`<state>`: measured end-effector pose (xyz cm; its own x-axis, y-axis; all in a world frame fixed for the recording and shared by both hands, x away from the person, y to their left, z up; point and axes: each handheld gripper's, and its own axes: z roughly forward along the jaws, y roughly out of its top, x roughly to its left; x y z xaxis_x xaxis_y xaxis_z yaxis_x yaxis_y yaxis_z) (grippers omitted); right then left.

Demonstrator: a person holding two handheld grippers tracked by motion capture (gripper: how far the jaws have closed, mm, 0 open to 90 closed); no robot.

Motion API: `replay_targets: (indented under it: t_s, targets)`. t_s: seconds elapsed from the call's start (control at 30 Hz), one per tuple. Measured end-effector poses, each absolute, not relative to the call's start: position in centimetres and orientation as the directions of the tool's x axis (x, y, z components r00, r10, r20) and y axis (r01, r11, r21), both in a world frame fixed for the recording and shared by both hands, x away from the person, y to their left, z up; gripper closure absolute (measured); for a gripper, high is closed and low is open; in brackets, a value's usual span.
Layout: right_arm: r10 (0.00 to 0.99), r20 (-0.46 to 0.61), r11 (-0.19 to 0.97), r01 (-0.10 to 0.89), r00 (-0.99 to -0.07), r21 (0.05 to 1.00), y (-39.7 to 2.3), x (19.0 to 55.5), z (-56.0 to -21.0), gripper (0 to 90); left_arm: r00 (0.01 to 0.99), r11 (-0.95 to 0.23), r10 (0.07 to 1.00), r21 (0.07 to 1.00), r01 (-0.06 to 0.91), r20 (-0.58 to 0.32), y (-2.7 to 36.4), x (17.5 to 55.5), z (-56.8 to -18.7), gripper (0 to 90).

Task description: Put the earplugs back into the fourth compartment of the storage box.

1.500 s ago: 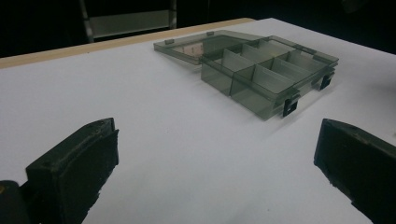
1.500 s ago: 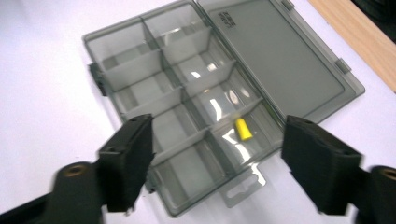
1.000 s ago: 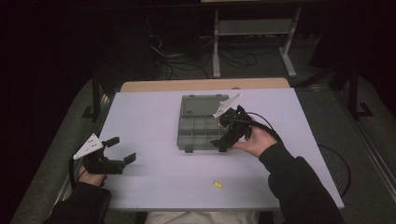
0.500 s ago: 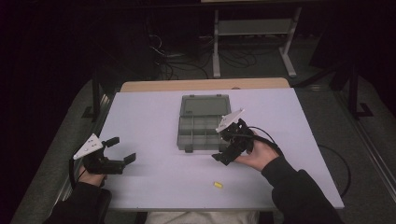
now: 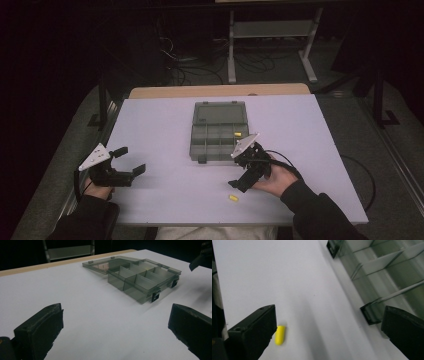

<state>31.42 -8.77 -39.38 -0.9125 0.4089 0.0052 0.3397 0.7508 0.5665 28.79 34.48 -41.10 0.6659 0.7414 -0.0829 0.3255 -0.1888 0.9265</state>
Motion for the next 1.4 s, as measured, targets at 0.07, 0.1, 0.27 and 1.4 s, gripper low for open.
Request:
replay_targets:
  t_s: [0.07,0.1,0.27,1.4]
  targets:
    - [0.402,0.012,0.757,0.340,-0.916,0.559,-8.7,31.1,-39.8,0.0,0.666,-0.189,0.741,0.927,0.325,-0.083,34.5,28.8,-41.1,0.0]
    - [0.401,0.020,0.756,0.343,-0.916,0.557,-8.7,31.0,-40.0,0.0,0.666,-0.188,0.741,0.927,0.326,-0.083,34.5,28.8,-41.1,0.0]
    - [0.386,0.039,0.769,0.344,-0.922,0.538,-8.5,30.3,-40.8,0.2,0.666,-0.189,0.741,0.927,0.325,-0.083,34.5,28.8,-41.1,0.0]
    - [0.231,0.045,0.842,0.223,-0.972,0.492,-7.2,27.4,-42.5,71.3,0.669,-0.194,0.739,0.926,0.324,-0.079,34.4,28.8,-41.1,0.0]
